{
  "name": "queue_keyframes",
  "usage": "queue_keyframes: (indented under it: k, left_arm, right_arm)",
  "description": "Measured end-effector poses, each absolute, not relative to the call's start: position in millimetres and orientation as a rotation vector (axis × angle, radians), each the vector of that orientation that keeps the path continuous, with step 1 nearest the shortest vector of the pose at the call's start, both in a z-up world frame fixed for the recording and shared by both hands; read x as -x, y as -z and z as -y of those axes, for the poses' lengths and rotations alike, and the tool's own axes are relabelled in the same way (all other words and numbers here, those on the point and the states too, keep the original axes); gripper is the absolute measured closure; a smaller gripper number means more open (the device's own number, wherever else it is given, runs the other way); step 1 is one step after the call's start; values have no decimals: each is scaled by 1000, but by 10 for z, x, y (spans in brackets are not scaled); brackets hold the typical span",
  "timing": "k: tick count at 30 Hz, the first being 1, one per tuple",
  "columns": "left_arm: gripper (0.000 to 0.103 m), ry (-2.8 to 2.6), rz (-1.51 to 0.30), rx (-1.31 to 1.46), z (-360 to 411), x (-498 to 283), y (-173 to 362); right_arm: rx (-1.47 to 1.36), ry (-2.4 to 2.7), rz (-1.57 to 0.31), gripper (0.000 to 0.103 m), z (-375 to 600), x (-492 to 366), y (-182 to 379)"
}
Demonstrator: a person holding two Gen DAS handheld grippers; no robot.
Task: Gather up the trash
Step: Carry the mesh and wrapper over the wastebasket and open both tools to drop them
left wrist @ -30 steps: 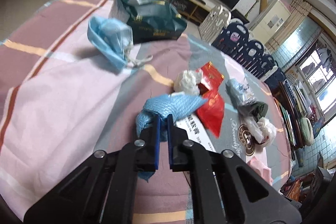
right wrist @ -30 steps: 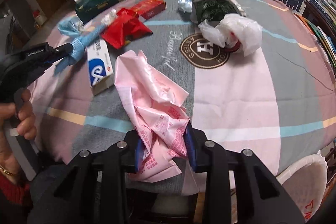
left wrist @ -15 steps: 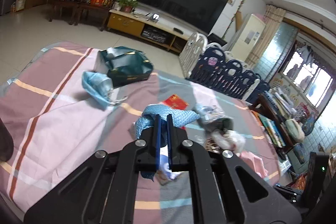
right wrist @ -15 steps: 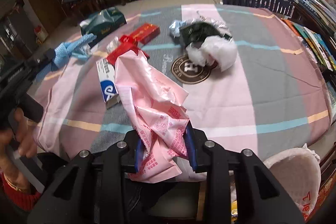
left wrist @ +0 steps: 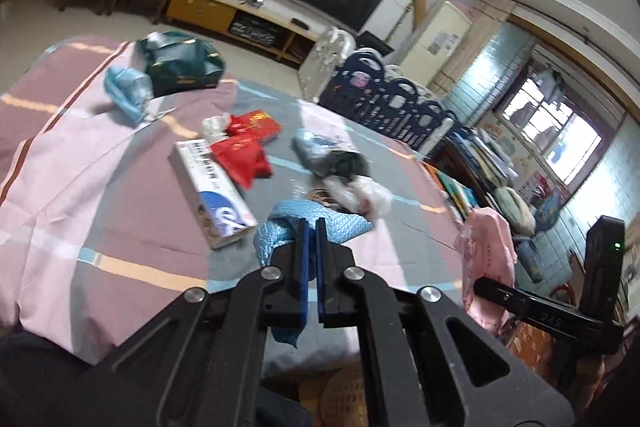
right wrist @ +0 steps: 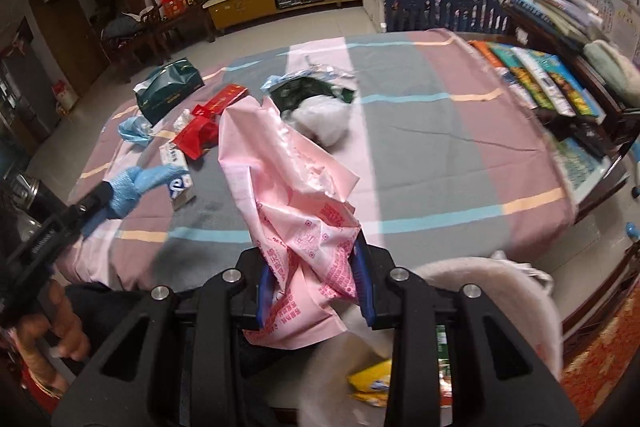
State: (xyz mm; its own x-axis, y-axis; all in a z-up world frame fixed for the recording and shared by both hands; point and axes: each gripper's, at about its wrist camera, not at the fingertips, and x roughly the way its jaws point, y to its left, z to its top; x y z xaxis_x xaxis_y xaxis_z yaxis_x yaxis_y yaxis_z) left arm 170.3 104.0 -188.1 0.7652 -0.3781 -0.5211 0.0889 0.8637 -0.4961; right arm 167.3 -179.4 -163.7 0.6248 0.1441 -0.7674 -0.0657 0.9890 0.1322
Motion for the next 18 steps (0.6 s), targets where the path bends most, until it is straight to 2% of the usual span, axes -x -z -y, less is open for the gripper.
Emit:
queue_keyframes:
  k: [5, 10, 12, 14, 16, 18]
  left_arm:
    - [99, 466, -664, 403, -377, -1491, 1597]
    - [99, 657, -767, 266, 489, -1285, 1681]
    - [99, 720, -824, 204, 796, -1199, 1805]
    - [99, 782, -879, 166, 1031, -1129, 1945]
    - [99, 824, -928, 119, 1214, -1080, 2076]
    - [99, 858, -951, 66, 1331, -1020, 2173]
  right_arm:
    - [-66, -45, -894, 68, 2391, -1299, 1580]
    - [-134, 23, -996, 65, 2878, -991, 1885]
    - [-197, 48, -1022, 59, 3060, -896, 1995]
    - [-286, 51, -1032, 41, 3217, -840, 2047]
    - [-376, 47, -1013, 30, 3370, -787, 2038]
    - [-445, 54, -986, 26, 3499, -759, 1999]
